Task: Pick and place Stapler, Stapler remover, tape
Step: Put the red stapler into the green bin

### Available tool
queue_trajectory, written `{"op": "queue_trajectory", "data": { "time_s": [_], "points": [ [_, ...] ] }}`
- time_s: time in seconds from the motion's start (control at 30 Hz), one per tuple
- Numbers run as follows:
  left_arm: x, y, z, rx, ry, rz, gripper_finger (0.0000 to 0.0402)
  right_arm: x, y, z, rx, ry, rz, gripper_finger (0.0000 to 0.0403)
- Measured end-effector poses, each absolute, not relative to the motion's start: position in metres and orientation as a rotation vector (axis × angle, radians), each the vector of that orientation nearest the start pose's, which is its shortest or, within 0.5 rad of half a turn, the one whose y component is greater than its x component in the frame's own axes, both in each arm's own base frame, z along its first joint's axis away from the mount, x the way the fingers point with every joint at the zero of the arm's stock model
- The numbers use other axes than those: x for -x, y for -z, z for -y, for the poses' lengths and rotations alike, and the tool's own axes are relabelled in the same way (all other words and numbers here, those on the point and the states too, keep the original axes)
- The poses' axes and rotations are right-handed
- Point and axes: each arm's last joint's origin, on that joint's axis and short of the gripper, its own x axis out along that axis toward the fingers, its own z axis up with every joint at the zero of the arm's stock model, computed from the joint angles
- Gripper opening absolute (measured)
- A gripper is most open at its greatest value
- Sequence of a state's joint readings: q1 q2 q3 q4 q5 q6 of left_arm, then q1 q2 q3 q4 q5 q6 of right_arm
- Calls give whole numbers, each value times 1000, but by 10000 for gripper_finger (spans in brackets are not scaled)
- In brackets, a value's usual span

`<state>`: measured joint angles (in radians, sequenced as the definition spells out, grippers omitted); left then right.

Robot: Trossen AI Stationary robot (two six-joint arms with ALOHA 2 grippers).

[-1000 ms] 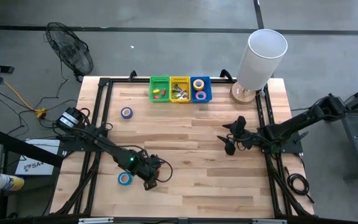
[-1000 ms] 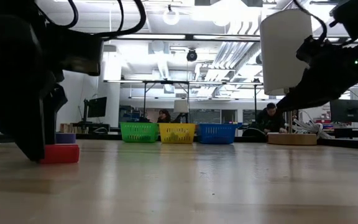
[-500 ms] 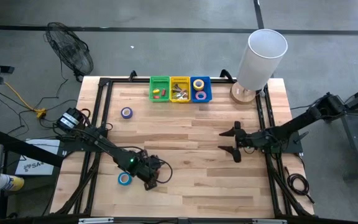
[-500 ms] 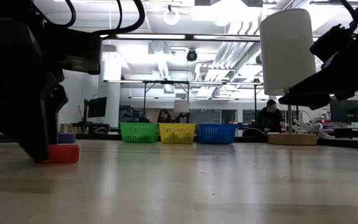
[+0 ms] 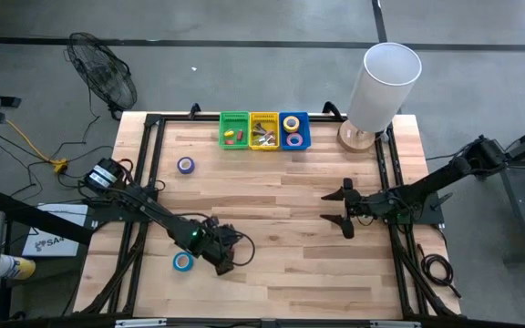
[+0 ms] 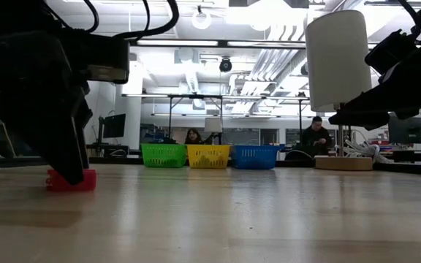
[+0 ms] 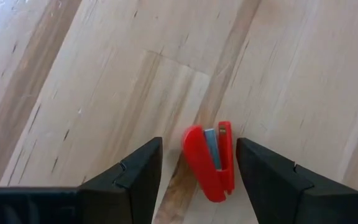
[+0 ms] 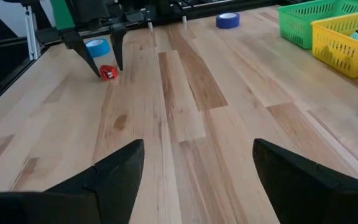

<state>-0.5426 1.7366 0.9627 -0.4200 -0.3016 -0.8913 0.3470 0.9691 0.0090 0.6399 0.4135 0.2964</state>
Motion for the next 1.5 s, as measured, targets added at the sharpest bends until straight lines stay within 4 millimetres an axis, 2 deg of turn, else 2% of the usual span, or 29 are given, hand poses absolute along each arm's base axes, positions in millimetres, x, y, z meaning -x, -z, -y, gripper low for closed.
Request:
{"op": "queue_trajectory", "data": {
  "time_s": [0.27, 0.43, 0.57, 0.8, 0.9, 1.03, 1.17, 1.5],
  "points": [
    [-278, -131, 158, 290, -281, -1119, 201, -144, -125, -39, -183, 128, -286, 291],
    [-277, -131, 158, 284, -287, -1116, 193, -144, -124, -39, -181, 153, -286, 291],
    [-277, -131, 158, 280, -285, -1120, 155, -144, -124, -39, -180, 157, -287, 291],
    [-280, -130, 152, 226, -260, -1124, 65, -144, -124, -38, -178, 164, -286, 291],
    [-286, -130, 142, 195, -252, -1131, 59, -144, -124, -38, -177, 171, -285, 291],
    [-296, -135, 117, 134, -292, -1096, 59, -144, -124, -38, -180, 172, -285, 291],
    [-302, -145, 80, 18, -423, -1056, 67, -144, -124, -38, -178, 183, -282, 291],
    [-301, -205, -26, -112, -805, -850, 63, -144, -124, -37, -174, 205, -278, 291]
  ]
}}
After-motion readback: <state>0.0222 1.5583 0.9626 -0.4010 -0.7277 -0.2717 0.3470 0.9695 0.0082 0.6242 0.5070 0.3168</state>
